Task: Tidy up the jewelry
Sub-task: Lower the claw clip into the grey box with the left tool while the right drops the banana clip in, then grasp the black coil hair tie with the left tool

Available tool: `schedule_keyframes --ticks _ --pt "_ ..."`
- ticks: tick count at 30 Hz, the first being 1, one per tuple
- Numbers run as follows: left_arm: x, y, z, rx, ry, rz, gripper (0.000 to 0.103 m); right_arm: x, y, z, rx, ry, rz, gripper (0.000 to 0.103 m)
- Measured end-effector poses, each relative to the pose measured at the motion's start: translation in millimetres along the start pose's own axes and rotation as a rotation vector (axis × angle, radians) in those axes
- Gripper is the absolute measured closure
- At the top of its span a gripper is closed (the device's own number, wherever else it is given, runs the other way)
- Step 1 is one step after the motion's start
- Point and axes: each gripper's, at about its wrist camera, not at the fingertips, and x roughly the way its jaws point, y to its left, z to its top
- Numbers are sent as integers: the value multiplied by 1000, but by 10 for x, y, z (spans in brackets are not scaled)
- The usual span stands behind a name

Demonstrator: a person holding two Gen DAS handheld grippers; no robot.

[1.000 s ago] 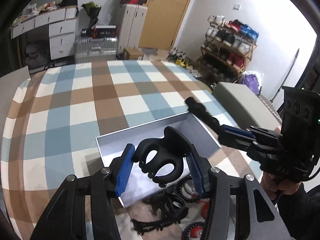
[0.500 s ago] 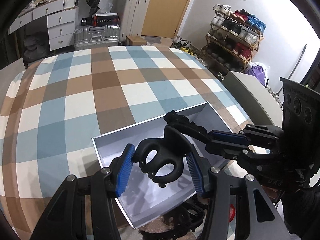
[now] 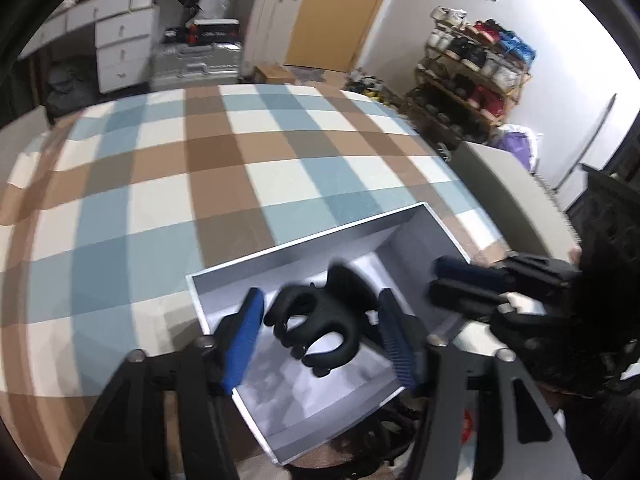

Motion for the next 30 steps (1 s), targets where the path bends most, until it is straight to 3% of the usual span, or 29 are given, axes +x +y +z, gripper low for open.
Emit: schedule_keyframes --ticks 1,3,9,13,18,21,24,27,30 --pt "-26 -16 -17 11 -18 27 40 -39 -6 -5 16 -4 -18 70" --pt "-41 -38 -40 31 -23 40 30 -145 -11 -45 42 -32 -13 66" --pt "-140 -7 -89 6 -41 39 28 -475 43 -194 81 -116 -4 62" --pt "-293 -57 -139 6 -70 42 28 -691 65 -270 139 -183 1 43" --pt "-538 -212 -270 36 -131 98 23 -922 206 -354 135 -256 -1 35" --pt "-676 -307 -374 35 -189 154 20 -1074 341 -421 106 -312 -47 20" --pt "-736 -357 -449 20 -215 139 20 -1195 437 -496 108 -356 -94 6" --pt "-756 -418 -534 20 -219 142 20 -1298 472 -606 116 -396 -97 0" --pt "-750 -479 -630 13 -232 201 15 -1338 462 -693 121 -410 -126 0"
